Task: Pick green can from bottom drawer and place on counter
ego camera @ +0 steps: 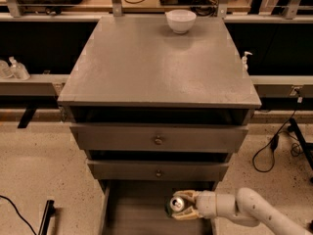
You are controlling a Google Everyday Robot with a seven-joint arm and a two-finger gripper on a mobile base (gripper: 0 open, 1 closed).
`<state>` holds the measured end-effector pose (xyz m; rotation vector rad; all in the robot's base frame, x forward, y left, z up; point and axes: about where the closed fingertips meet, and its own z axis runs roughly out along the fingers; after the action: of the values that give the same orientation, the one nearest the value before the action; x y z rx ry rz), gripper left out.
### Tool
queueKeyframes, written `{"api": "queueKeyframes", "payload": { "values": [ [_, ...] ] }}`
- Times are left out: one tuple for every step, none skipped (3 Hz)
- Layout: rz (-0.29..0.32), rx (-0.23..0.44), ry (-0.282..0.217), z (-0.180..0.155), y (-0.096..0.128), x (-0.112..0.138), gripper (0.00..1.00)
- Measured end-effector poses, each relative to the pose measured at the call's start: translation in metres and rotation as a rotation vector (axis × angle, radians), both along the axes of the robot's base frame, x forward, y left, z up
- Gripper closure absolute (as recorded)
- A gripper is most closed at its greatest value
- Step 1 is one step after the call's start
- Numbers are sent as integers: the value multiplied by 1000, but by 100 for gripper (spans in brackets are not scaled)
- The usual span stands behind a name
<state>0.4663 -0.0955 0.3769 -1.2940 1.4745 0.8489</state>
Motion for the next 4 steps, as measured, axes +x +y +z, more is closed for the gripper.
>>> {"api": "queueKeyframes", "payload": {
  "values": [
    [2,-69,-35,62,-20,0,100],
    [5,-100,-62,81,-25,7,100],
    [27,-79,-77,87,-25,5,100],
    [95,-42,-128,117,-30,-15,100]
  ]
}}
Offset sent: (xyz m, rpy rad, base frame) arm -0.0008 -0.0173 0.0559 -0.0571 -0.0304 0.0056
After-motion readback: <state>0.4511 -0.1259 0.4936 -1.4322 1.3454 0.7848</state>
